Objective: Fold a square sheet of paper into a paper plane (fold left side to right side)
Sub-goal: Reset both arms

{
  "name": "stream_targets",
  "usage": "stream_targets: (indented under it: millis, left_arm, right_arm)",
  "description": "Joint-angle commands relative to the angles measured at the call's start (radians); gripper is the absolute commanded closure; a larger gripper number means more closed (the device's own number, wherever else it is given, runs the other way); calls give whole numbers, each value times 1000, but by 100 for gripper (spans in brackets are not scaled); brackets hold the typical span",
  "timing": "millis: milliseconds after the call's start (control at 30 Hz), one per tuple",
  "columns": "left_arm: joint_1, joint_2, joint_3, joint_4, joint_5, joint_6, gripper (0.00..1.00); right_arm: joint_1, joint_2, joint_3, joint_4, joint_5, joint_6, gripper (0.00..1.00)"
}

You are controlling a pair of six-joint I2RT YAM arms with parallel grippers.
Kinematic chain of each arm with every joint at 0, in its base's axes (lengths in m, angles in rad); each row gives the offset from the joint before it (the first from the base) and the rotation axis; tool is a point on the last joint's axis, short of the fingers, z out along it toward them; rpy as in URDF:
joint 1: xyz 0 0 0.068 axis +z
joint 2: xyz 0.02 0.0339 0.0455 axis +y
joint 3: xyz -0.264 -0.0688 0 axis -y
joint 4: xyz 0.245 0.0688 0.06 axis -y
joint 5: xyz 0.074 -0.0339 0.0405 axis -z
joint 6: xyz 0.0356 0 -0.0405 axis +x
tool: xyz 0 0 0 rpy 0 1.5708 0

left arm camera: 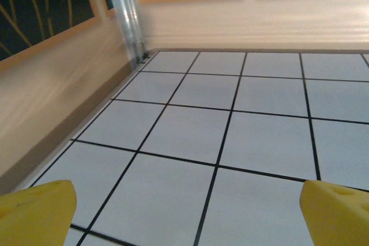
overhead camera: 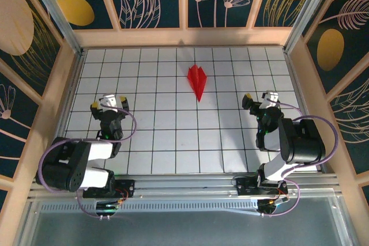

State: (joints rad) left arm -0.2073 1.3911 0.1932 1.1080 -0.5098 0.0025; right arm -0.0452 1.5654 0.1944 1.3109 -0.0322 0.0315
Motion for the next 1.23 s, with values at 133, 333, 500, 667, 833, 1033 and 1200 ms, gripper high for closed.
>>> stream_targets:
  millis: [133,333,500,667,833,1033,1200]
  left_arm:
    - [54,56,24,154,116,7,1]
    - [110,76,-48,295,204,-34,1]
    - [123,120,-21,279,213,-43,1]
    - [163,129,32,184,232,-92,1]
    - [163,128,29,194,230,-90,1]
    - [163,129,29,194,230,-89,1]
    - [163,129,29,195,230,-90,1]
  right_arm:
    - [-1,2,13,45,-9,-8,1]
    - [0,3,14,46,-11,-8,1]
    - [-1,3,14,46,-11,-9,1]
    - [-1,3,13,46,-11,-9,1]
    - [-1,2,14,46,-11,-8,1]
    - [2,2,22,31,-8,-13,1]
    - [2,3,20,34,-8,-12,1]
